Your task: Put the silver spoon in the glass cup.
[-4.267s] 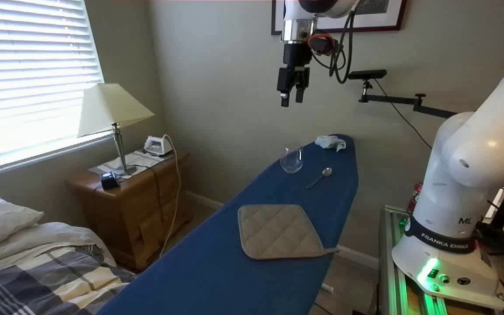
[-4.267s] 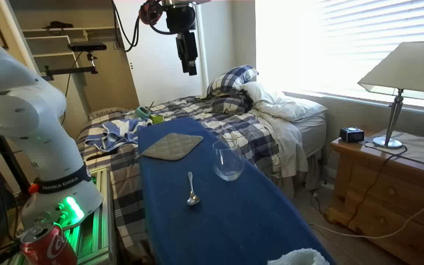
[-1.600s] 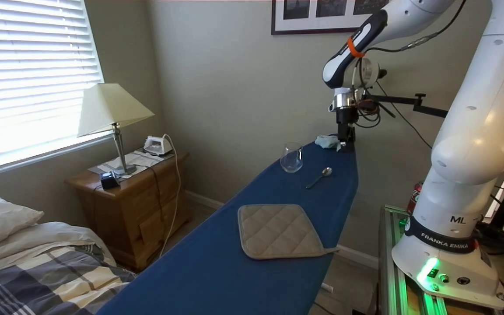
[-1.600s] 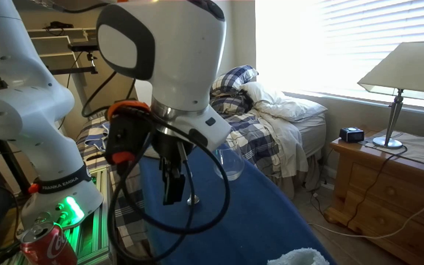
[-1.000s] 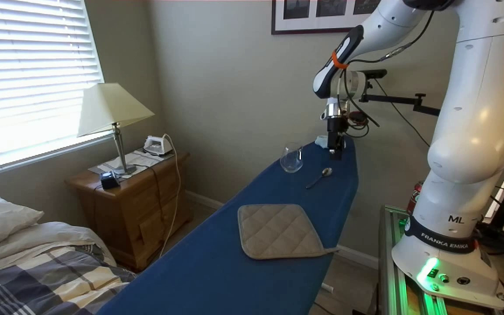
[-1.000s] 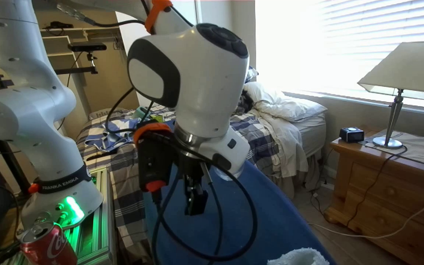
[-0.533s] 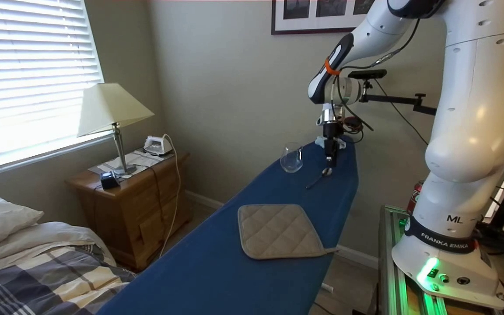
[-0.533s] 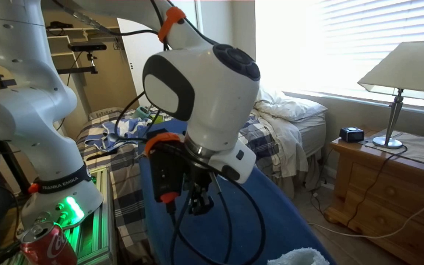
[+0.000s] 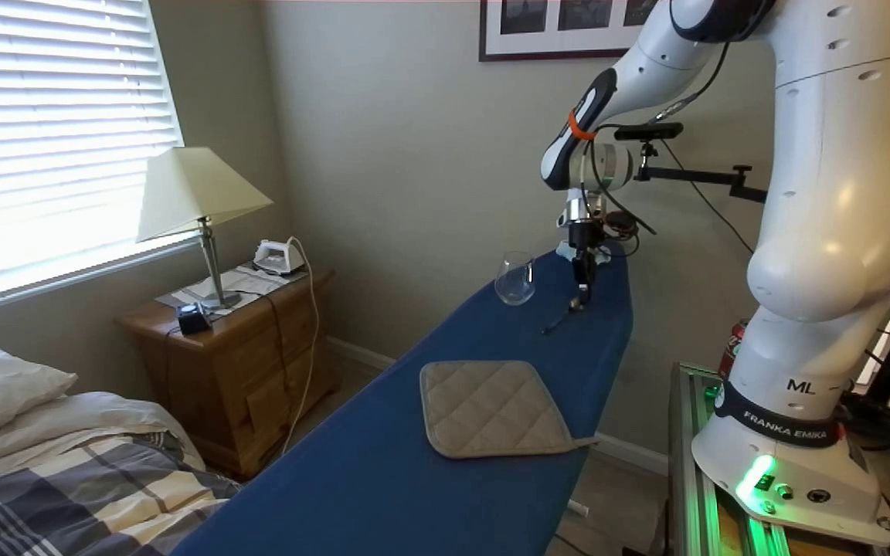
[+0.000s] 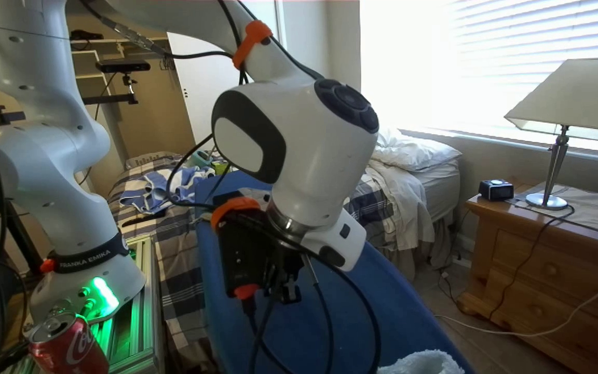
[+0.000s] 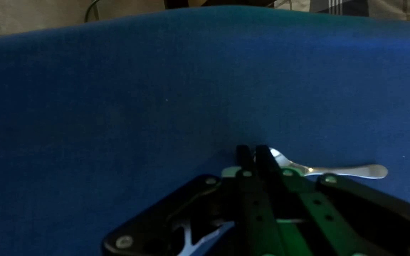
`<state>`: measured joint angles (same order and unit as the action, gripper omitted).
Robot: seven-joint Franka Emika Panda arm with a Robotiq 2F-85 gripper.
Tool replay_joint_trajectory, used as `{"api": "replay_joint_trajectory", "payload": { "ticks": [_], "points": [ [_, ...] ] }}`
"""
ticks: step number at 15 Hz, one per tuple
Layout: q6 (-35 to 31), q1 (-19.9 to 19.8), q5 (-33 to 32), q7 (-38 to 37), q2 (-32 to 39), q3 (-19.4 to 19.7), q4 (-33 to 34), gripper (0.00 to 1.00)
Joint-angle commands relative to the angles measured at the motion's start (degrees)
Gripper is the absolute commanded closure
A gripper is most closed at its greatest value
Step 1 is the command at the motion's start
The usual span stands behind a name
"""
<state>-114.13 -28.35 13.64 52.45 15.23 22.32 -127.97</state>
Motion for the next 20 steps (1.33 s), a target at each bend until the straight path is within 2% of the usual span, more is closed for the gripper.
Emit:
{"api": "replay_joint_trajectory", "payload": {
  "ticks": [1,3,10,20],
  "points": [
    [1.98,-1.70,1.71,1.79,1.52,-1.27,2.30,1.00],
    [2.53,-1.77,1.67,1.99,1.62,-1.37,2.74,0.97],
    [7.37,-1.54,1.66,1.62,-0.39,-1.71,3.65,0.99],
    [17.07,2.18,-1.00,-7.28,-8.40,-1.52,4.58,0.99]
  ]
}}
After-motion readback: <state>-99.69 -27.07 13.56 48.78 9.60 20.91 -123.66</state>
